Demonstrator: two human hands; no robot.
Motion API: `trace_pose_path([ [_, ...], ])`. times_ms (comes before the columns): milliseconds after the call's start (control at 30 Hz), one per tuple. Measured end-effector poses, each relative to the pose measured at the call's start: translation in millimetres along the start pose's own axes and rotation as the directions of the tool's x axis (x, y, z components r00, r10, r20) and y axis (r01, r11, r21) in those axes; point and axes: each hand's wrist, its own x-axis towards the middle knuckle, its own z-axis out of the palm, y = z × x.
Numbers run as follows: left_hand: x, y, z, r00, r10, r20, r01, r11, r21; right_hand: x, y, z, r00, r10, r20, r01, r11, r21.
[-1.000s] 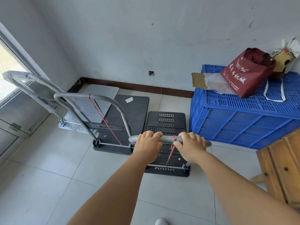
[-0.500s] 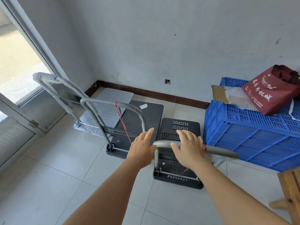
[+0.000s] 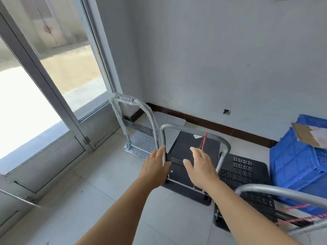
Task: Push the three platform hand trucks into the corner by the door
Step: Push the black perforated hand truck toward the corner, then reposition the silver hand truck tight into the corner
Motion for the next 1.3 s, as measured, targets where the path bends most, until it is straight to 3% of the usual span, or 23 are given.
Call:
trace_pose_path([
  [400,40.9,-127.5,-113.4,0.984,-0.125,-0.129,0.115,0.99,-0.083,93.0,-145.1,61.5,0.984,-0.166,0.061,0.167,0.986,-0.016],
  [667,137.6,-186.2,-165.0,0.976,-0.156,-0.148,0.15,0.987,-0.051,206.5,-198.1,100.7,0.976,-0.201,0.083,0.202,0.979,-0.007],
  [933,257.8,-222.5,-207.2,0.984,-0.148,-0.103,0.149,0.989,0.003,326.3,-227.7,106.3,0.99,-0.127,0.067,0.127,0.992,-0.002],
  [1300,387.4,-266.1,-223.2,0.995,-0.096,0.038,0.092,0.991,0.097,422.0,-242.7,130.6,0.994,0.054,0.093,-0.046,0.995,-0.092],
])
